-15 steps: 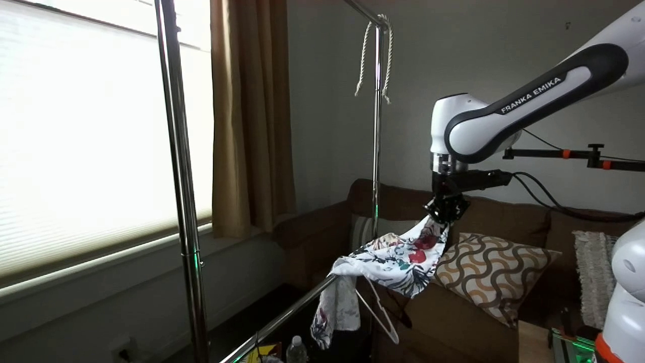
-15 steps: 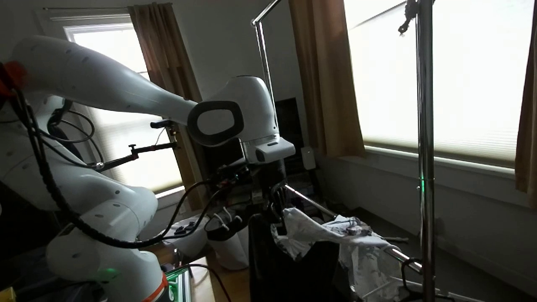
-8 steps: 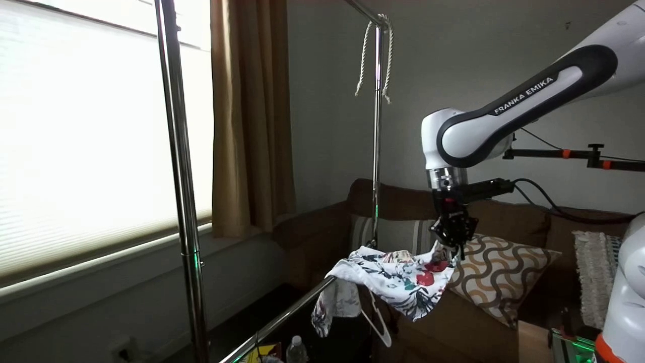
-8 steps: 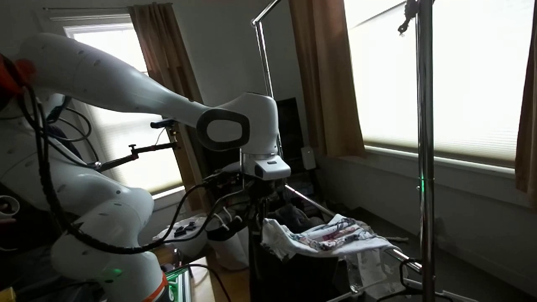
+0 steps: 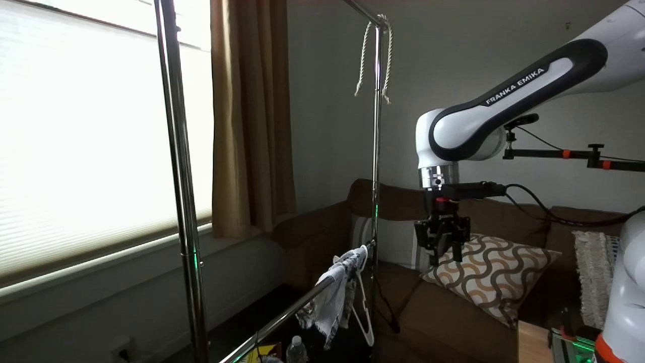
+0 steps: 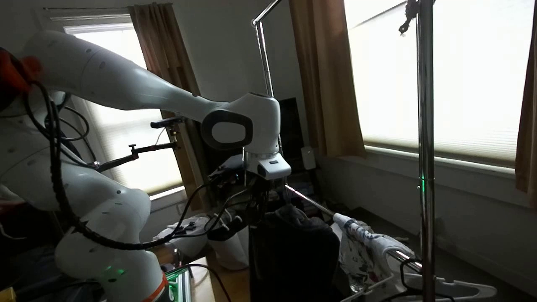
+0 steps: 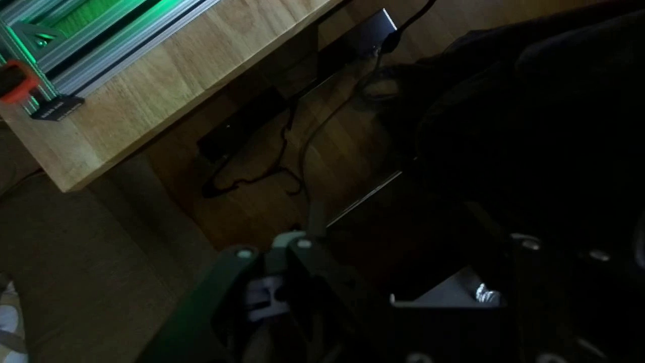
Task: Take the white cloth off of the top part of the clothing rack
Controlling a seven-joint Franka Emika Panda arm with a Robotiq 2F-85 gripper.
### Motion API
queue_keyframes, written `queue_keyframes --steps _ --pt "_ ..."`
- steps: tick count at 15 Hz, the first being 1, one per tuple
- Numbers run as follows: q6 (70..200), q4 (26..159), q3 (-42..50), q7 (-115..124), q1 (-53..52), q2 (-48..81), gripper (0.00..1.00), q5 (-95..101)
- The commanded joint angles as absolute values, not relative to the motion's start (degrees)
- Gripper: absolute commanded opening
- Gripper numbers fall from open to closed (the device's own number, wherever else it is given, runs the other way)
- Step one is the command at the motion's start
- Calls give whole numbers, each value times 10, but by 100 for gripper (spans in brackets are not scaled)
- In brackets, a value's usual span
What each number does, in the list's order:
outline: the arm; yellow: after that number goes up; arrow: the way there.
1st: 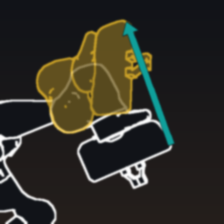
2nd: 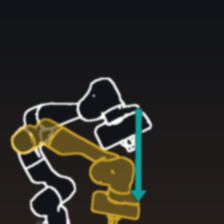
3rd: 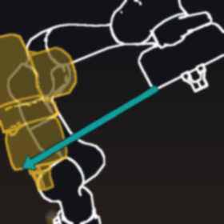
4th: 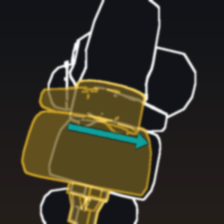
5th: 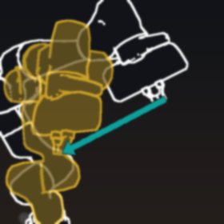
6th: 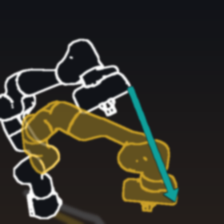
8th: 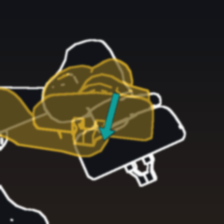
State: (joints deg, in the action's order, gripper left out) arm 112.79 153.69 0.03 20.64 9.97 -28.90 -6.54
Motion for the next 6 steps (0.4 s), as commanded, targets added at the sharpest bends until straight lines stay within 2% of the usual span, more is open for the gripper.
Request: queue_keyframes --steps 1,3,6 --pt "1117 1526 1 188 61 -309 99 -118" --pt "1119 1523 -10 174 31 -322 100 -154" --pt "1126 1515 -10 189 48 -301 100 -126"
